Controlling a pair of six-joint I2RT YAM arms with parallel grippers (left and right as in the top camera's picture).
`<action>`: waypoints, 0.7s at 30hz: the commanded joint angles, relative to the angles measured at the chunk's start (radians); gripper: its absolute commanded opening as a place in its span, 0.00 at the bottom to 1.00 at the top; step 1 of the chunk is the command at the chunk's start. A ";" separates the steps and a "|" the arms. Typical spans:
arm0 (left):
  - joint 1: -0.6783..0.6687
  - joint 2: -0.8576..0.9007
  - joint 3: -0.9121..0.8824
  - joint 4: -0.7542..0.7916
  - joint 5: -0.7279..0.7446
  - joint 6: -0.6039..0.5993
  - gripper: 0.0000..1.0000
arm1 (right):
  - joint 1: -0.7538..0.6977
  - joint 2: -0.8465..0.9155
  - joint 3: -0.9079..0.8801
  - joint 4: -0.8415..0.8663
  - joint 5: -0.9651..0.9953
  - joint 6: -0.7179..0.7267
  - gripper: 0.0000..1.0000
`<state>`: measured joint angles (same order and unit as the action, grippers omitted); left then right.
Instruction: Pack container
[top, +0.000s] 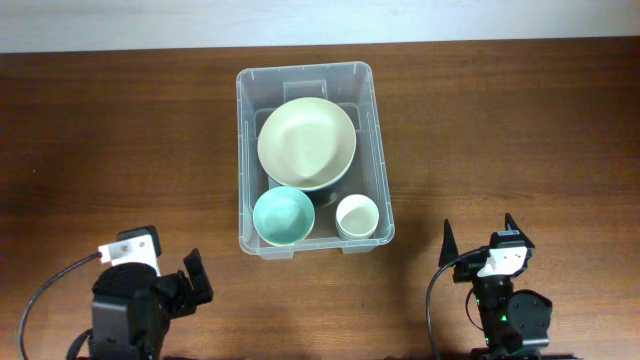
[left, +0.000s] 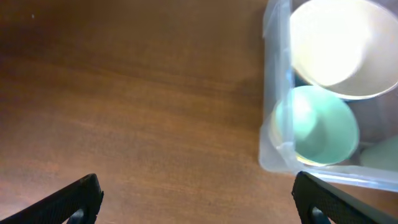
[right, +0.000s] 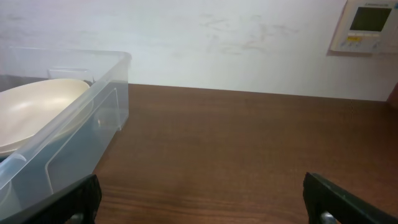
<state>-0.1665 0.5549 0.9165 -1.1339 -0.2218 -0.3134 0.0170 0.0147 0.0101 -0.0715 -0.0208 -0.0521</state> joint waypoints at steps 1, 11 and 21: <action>0.058 -0.052 -0.141 0.067 -0.009 0.015 1.00 | -0.009 -0.010 -0.005 -0.004 -0.010 0.008 0.99; 0.095 -0.348 -0.609 0.566 0.018 0.028 1.00 | -0.009 -0.010 -0.005 -0.004 -0.010 0.008 0.99; 0.102 -0.493 -0.831 1.041 0.204 0.428 1.00 | -0.009 -0.010 -0.005 -0.004 -0.010 0.008 0.99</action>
<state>-0.0757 0.0982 0.1268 -0.1581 -0.1268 -0.1081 0.0151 0.0147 0.0101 -0.0711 -0.0208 -0.0525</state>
